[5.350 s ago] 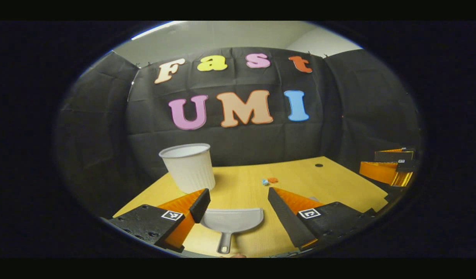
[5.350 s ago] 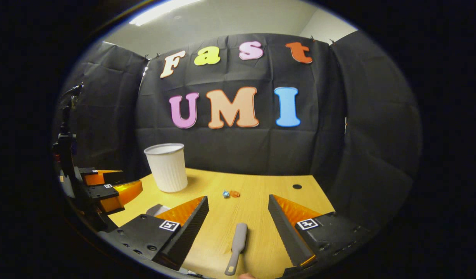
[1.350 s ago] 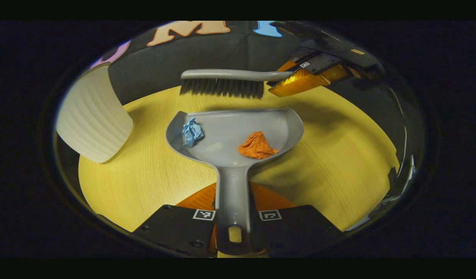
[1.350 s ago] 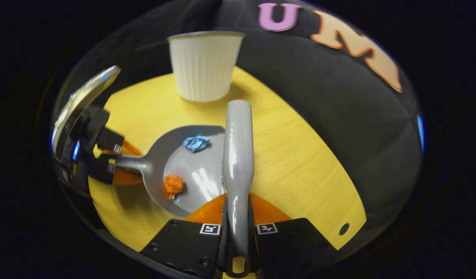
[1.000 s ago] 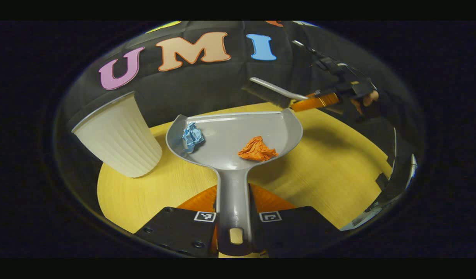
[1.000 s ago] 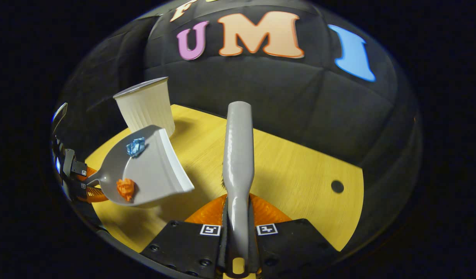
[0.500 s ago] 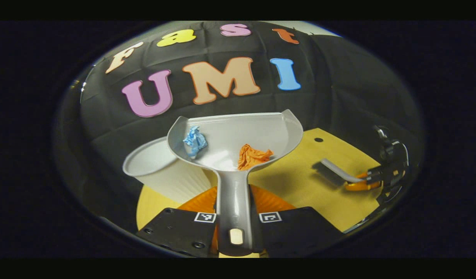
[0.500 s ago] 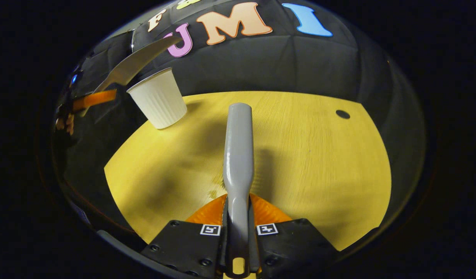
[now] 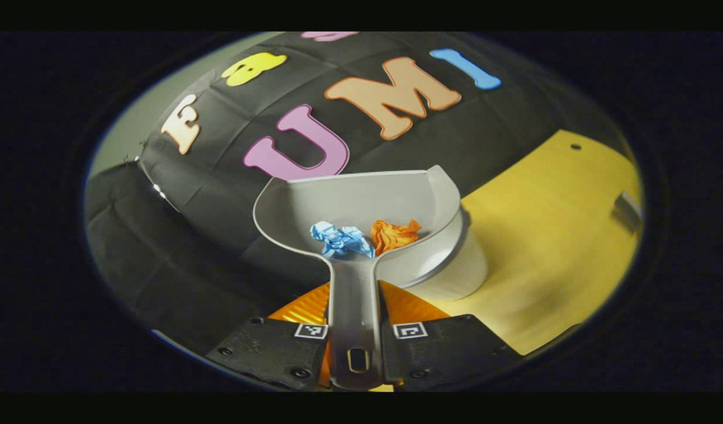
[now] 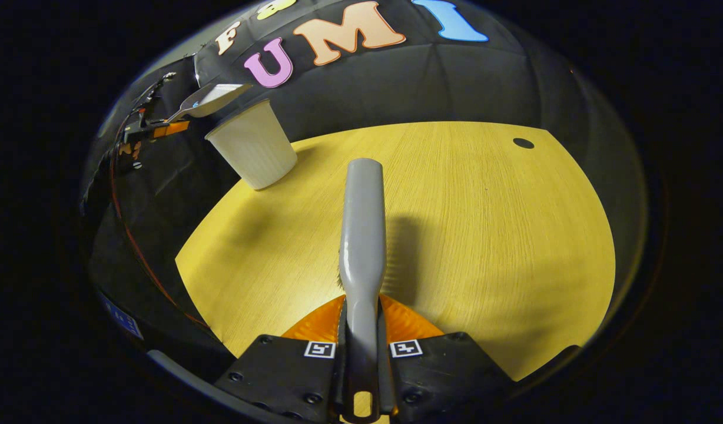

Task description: Pick up the small broom and dustpan from the desktop, sweep the trash into the dustpan with the broom, and then empty the trash into the garbage bin.

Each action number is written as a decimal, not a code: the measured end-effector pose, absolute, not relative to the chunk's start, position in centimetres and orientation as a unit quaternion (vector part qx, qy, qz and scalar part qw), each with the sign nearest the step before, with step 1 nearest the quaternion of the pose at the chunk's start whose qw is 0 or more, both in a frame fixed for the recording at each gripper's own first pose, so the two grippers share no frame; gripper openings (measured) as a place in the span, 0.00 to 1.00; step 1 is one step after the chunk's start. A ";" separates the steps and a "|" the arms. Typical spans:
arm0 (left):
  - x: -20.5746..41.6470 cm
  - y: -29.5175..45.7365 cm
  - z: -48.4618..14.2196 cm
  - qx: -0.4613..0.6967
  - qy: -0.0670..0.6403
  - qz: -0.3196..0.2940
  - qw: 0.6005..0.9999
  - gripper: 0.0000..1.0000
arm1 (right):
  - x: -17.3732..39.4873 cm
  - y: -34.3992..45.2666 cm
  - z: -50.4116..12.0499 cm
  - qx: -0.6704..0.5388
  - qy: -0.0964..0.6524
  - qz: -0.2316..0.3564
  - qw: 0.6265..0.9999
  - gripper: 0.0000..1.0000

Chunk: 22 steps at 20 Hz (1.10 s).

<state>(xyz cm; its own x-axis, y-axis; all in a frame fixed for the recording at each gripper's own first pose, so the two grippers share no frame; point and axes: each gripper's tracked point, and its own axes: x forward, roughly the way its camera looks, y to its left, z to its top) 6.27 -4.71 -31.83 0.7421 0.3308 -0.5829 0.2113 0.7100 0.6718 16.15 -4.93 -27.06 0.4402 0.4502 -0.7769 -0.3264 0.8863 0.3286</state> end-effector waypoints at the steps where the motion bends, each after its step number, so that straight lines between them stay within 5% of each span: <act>1: 6.2 -5.3 -32.1 0.403 0.366 0.034 0.838 0.25 | 16.0 -4.8 -27.0 0.065 0.477 0.231 0.845 0.18; 6: 6.6 -8.5 -33.1 0.611 0.375 -0.005 0.698 0.24 | 15.9 -4.9 -26.9 0.056 0.483 0.237 0.841 0.18; 10: 7.9 -9.1 -31.9 0.664 0.366 -0.014 0.652 0.26 | 15.8 -5.0 -26.9 0.047 0.488 0.242 0.837 0.18; 12: 8.1 -9.9 -31.4 0.637 0.359 -0.011 0.682 0.24 | 15.7 -4.8 -26.8 0.046 0.489 0.244 0.836 0.18; 17: 4.5 -17.0 -33.7 0.341 0.369 -0.008 0.864 0.25 | 15.5 -4.5 -26.9 0.066 0.477 0.246 0.841 0.18; 22: 0.1 -27.4 -34.9 0.196 0.348 -0.053 0.915 0.24 | 15.5 -4.2 -27.1 0.084 0.460 0.233 0.853 0.18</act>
<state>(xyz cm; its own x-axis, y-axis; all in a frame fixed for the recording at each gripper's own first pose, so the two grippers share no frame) 0.12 -27.37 -34.91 0.7519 0.0401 -0.6581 0.2332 0.9174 0.3224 15.51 -4.16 -27.08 0.4680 0.4743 -0.7457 -0.3196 0.8775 0.3575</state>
